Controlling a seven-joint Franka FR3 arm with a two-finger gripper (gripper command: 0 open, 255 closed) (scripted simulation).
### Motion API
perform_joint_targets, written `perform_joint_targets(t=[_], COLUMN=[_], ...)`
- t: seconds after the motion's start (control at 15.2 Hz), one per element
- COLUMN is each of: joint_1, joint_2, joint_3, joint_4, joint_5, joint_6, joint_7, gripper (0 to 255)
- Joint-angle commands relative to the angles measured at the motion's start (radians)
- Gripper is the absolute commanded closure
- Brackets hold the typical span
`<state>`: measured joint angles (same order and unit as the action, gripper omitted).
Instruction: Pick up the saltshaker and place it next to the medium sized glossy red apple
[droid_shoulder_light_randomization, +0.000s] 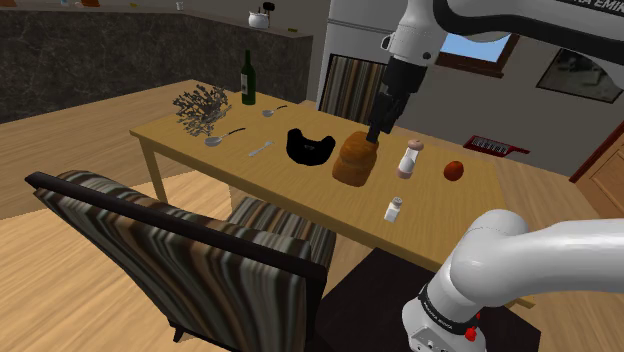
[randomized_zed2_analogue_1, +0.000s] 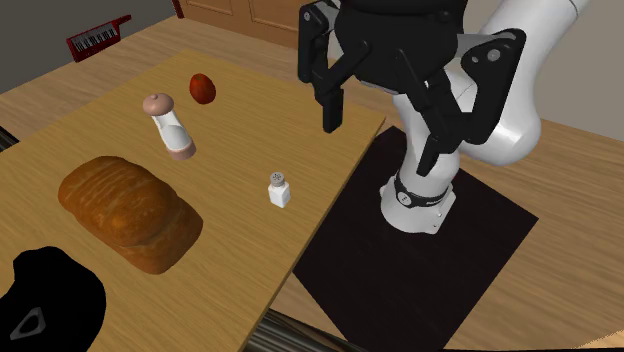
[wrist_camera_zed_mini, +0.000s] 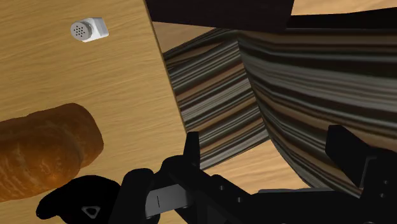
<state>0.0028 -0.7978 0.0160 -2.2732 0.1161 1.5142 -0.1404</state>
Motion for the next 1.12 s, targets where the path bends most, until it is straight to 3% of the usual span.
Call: perform_joint_targets(t=[0.0, 0.53, 1.06], joint_1=[0.000, -0.036, -0.111], joint_2=[0.000, -0.139, -0.202], joint_3=[0.000, -0.084, -0.209], joint_4=[0.000, -0.292, -0.527], joint_5=[0.000, -0.111, -0.261], joint_6=[0.000, 0.168, 0.366], joint_7=[0.000, -0.145, -0.297], gripper=[0, 0, 0])
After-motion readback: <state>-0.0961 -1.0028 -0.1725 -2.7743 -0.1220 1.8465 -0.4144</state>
